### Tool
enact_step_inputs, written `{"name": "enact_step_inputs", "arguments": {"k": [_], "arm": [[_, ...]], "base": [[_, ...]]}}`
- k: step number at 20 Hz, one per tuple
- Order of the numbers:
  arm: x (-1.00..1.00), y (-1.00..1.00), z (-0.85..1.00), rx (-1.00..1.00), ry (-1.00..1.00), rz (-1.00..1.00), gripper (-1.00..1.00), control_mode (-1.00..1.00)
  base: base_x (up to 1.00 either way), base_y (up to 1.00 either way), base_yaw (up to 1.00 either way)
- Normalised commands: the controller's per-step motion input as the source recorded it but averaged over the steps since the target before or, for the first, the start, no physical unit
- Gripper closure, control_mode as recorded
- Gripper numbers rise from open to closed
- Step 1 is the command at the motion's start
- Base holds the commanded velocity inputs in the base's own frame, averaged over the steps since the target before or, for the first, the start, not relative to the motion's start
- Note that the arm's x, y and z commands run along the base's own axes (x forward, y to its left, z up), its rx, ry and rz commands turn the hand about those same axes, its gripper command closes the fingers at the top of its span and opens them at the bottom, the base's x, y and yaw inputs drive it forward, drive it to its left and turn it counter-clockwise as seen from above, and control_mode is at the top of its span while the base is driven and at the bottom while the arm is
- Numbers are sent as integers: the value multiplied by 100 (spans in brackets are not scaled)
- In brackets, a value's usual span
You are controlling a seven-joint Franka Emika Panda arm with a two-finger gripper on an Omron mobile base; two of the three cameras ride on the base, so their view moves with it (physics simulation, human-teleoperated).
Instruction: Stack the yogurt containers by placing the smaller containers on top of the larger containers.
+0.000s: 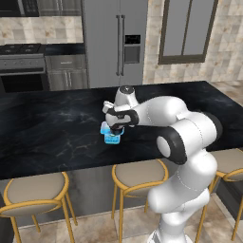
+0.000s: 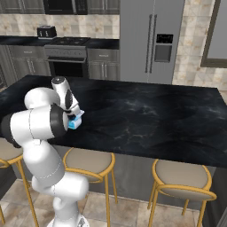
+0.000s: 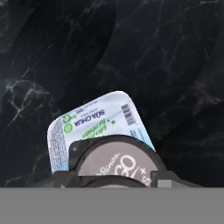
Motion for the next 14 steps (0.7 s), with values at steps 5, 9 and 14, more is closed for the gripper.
{"name": "enact_step_inputs", "arguments": {"k": [5,9,14], "arm": [[7,0,9,0,0,0,-100,-100],[8,0,32,1,0,0,-100,-100],[-9,0,48,1,0,0,-100,-100]], "base": [[0,0,0],[0,0,0],[0,0,0]]}}
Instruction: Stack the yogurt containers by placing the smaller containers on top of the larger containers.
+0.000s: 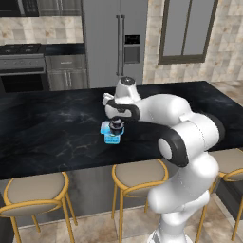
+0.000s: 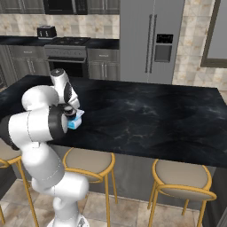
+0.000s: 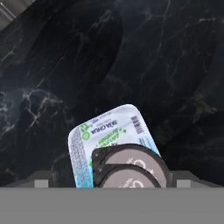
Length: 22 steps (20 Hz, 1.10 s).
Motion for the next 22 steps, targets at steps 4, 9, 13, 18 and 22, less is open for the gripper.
{"name": "enact_step_inputs", "arguments": {"k": [4,9,13,18,22], "arm": [[-79,0,29,0,-8,6,-100,-100],[-85,-1,49,0,-21,7,-100,-100],[-76,-7,65,0,-29,5,-100,-100],[-78,-10,67,1,-28,5,-100,-100],[-76,-12,52,2,-38,2,-100,-100]], "base": [[0,0,0],[0,0,0],[0,0,0],[0,0,0],[0,0,0]]}}
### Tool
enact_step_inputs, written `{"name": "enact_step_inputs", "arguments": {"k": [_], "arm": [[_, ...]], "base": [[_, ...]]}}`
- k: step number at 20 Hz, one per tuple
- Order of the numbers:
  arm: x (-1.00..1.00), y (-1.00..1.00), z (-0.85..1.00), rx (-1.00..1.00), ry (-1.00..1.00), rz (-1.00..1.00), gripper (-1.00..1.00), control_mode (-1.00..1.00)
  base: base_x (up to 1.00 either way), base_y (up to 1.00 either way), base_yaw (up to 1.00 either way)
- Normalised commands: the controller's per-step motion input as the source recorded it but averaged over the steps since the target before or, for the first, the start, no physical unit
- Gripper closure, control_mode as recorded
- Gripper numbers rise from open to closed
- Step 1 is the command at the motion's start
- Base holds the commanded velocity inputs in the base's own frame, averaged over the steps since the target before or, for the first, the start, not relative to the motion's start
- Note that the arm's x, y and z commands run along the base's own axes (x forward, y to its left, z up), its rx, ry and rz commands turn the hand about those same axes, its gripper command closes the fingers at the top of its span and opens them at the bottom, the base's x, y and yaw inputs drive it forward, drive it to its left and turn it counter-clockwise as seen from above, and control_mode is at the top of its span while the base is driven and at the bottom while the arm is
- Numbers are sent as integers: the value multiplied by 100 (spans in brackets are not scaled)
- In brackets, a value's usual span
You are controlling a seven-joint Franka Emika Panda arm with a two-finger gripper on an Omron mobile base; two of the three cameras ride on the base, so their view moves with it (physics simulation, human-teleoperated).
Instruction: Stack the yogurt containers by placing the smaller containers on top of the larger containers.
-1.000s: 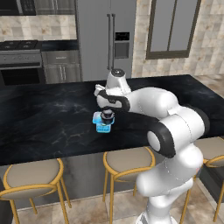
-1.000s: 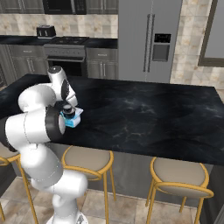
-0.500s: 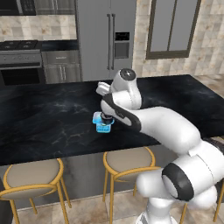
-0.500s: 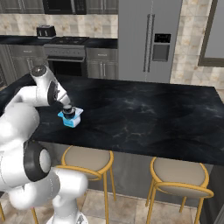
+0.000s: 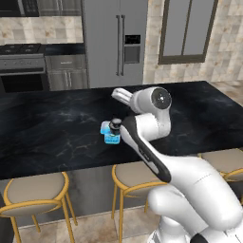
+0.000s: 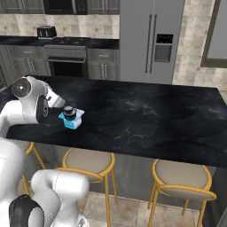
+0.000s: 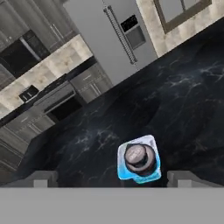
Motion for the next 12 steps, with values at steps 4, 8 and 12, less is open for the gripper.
{"name": "enact_step_inputs", "arguments": {"k": [4,8,12], "arm": [[-79,-19,39,4,-41,0,-100,-100],[-70,-28,31,7,-42,0,-100,-100],[-58,-36,34,11,-39,-1,-100,-100]], "base": [[0,0,0],[0,0,0],[0,0,0]]}}
